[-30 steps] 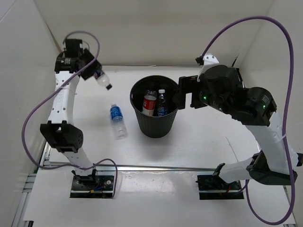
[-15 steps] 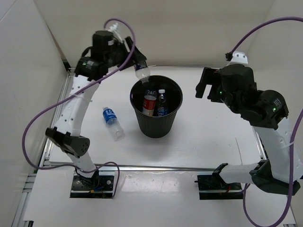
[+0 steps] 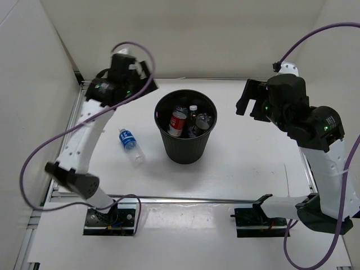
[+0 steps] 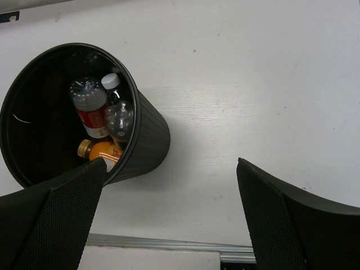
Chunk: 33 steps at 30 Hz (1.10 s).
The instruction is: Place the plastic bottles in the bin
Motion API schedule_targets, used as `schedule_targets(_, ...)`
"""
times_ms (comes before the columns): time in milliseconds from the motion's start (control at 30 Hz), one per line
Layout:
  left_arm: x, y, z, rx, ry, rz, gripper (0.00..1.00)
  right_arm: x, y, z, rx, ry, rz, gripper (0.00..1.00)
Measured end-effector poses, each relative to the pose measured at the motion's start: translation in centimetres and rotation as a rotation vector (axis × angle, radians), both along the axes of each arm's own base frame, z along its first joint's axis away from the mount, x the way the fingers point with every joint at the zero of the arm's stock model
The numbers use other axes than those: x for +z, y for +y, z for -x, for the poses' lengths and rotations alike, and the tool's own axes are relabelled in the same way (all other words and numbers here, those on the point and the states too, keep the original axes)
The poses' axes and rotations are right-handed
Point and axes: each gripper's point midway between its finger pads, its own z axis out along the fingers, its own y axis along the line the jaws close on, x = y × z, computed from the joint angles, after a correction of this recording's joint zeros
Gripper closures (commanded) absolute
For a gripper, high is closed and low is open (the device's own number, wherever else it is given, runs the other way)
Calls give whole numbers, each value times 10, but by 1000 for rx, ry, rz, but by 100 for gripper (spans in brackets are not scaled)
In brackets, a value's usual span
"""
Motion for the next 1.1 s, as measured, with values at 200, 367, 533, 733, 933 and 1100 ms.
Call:
schedule_targets(200, -53, 140, 41, 427, 153, -17, 0, -11, 4, 4, 26, 37, -9, 0)
schedule_targets(367, -171, 159, 68, 501, 473, -32, 0, -15, 10, 6, 58, 60, -22, 0)
schedule_targets(533, -247, 152, 99, 461, 694, -26, 0, -18, 16, 8, 89, 78, -36, 0)
schedule_targets(733, -266, 144, 79, 413, 677, 7, 0, -23, 21, 10, 114, 98, -42, 0)
schedule_targets(933, -293, 135, 69, 372, 719, 4, 0, -25, 22, 13, 125, 105, -46, 0)
schedule_targets(1100, -322, 120, 69, 316, 809, 27, 14, -28, 23, 14, 130, 114, -44, 0)
